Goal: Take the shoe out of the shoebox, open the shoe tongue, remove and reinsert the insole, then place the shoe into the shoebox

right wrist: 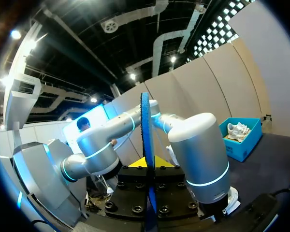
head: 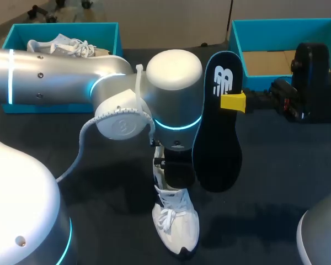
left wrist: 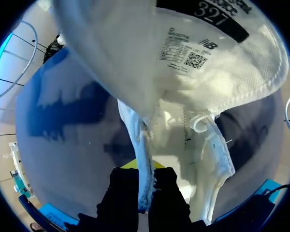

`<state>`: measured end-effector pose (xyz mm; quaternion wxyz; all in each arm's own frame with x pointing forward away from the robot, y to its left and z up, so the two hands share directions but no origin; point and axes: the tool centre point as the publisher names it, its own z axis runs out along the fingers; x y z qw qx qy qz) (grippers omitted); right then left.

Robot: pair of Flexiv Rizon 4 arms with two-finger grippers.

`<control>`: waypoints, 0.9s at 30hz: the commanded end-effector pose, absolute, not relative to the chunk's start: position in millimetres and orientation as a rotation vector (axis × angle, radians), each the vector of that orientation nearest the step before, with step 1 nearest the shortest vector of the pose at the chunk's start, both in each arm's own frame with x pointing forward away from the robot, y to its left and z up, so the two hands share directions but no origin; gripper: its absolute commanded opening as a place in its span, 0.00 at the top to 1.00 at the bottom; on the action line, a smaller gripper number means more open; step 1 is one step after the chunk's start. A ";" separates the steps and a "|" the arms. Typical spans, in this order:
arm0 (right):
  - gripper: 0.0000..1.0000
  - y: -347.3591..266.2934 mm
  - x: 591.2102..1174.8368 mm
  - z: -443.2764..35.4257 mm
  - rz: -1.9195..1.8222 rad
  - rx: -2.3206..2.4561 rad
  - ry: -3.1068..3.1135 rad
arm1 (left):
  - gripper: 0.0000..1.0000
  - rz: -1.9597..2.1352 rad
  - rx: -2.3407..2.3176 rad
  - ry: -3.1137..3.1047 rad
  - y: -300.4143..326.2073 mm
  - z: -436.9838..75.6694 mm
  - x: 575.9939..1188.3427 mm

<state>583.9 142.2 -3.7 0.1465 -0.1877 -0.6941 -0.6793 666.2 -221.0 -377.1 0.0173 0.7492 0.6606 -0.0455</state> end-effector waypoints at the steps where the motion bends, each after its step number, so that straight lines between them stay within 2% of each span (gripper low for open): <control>1: 1.00 144.6 585.1 -4.5 -1.952 -0.542 -1.999 | 1.00 -0.177 2.336 2.049 -222.7 -382.5 672.4; 2: 1.00 144.6 585.1 -4.5 -1.952 -0.542 -1.999 | 1.00 -0.185 2.338 2.047 -222.8 -382.8 673.1; 8: 1.00 144.6 585.1 -4.5 -1.952 -0.542 -1.999 | 0.56 -0.211 2.337 2.030 -224.1 -380.1 675.3; 11: 1.00 144.6 585.1 -4.5 -1.952 -0.542 -1.999 | 0.40 -0.232 2.325 2.019 -224.4 -374.1 675.0; 13: 1.00 144.6 585.1 -4.5 -1.952 -0.542 -1.999 | 0.34 -0.248 2.318 2.011 -224.2 -369.6 674.6; 15: 1.00 144.6 585.1 -4.5 -1.952 -0.542 -1.999 | 0.18 -0.263 2.301 2.003 -223.6 -365.3 674.6; 18: 1.00 144.6 585.1 -4.5 -1.952 -0.542 -1.999 | 0.13 -0.329 2.255 2.009 -221.1 -356.8 676.6; 20: 1.00 144.6 585.1 -4.5 -1.952 -0.542 -1.999 | 0.00 -0.371 2.220 2.004 -218.2 -350.2 678.1; 27: 1.00 144.6 585.1 -4.5 -1.952 -0.542 -1.999 | 0.00 -0.539 2.050 1.972 -209.5 -313.8 684.8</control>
